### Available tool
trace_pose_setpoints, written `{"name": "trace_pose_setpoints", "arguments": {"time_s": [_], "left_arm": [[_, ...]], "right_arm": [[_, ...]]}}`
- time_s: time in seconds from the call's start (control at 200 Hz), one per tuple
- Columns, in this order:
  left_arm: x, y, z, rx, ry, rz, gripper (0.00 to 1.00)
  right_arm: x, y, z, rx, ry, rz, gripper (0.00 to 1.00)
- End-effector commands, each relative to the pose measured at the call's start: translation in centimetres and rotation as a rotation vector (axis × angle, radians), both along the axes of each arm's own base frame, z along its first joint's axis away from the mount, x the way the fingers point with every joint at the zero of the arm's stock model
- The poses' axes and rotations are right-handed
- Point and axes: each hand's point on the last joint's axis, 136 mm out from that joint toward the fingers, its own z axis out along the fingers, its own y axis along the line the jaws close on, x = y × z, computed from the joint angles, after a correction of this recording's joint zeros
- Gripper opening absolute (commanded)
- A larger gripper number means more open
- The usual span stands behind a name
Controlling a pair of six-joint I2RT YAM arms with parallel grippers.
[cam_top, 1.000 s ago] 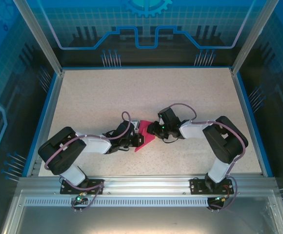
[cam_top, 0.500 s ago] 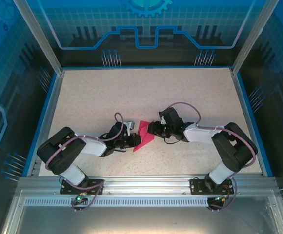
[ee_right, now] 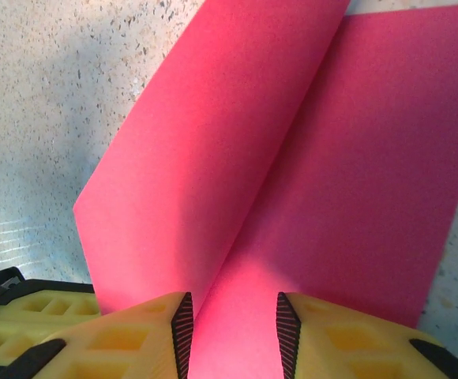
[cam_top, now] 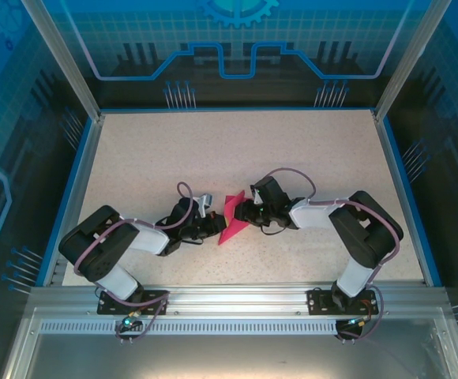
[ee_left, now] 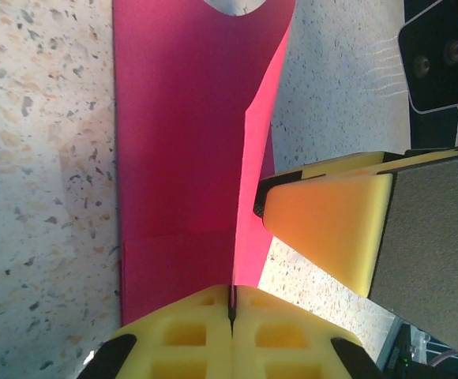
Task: Fold a paper plane with a square sheet of paper (pick it up from the middle)
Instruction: Fourth fold the wing at the center of the table.
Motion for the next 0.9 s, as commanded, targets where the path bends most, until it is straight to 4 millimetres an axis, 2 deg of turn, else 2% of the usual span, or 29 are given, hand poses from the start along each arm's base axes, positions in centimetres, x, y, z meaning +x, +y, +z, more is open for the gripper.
{"name": "trace_pose_setpoints", "arguments": {"time_s": [0.0, 0.265, 0.49, 0.895], "left_arm": [[-0.1, 0.4, -0.4, -0.011, 0.038, 0.017, 0.02], [-0.1, 0.4, -1.4, -0.009, 0.092, 0.023, 0.03], [-0.1, 0.1, -1.8, -0.017, 0.116, 0.017, 0.03], [0.0, 0.0, -1.3, -0.054, 0.124, 0.022, 0.03]], "right_arm": [[0.7, 1.5, 1.1, 0.049, -0.024, 0.021, 0.35], [1.0, 1.8, 1.6, 0.050, -0.040, 0.033, 0.37], [0.8, 1.8, 0.4, 0.016, -0.001, 0.038, 0.39], [0.8, 1.4, -1.0, -0.037, 0.031, 0.031, 0.41]]}}
